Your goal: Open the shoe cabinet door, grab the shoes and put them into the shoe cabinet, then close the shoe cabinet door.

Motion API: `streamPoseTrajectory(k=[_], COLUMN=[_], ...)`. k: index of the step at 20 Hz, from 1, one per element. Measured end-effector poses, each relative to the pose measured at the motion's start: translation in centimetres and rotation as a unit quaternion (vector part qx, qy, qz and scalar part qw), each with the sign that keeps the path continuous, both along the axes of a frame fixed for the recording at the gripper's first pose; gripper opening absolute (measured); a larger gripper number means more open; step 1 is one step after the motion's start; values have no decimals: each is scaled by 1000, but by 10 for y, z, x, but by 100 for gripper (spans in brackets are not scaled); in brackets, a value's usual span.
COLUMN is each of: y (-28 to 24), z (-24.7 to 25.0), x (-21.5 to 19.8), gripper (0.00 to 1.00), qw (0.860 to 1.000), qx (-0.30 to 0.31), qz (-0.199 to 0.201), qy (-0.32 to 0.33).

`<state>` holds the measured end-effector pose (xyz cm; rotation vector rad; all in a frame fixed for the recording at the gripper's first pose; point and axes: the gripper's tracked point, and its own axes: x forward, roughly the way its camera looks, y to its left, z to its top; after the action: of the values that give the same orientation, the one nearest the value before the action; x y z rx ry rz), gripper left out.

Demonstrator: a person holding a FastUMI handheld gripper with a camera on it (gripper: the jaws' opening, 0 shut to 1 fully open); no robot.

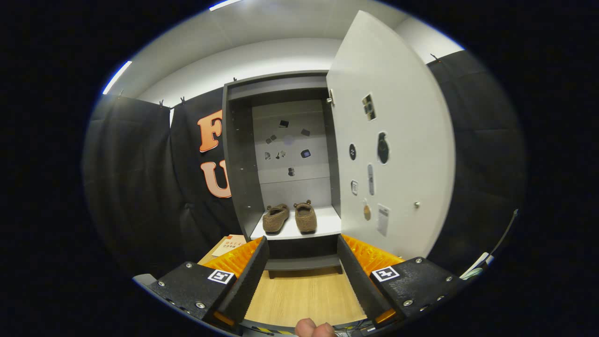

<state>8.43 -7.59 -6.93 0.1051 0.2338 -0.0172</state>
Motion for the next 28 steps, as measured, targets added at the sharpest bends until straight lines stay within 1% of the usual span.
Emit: streamPoseTrajectory(k=[2,5,7,9,12,17,19,21,25,28], y=[-23,-47,-74,-99,-133,-175,-183,-179,-178,-175], z=[6,14,14,13,4,-1,-6,-7,-7,-6], x=[-16,-40,-52,-57,-54,-35,-28,-19,-20,-19], gripper=[92,92,92,91,92,93,94,94,94,92], qw=[1000,1000,1000,1000,999,999,999,999,999,999], qx=[2,20,13,22,38,44,44,44,7,-5], qz=[1,16,12,8,-3,-14,-20,-18,-35,-50], qy=[-3,-12,-16,-17,-13,-21,-19,-19,-19,-13])
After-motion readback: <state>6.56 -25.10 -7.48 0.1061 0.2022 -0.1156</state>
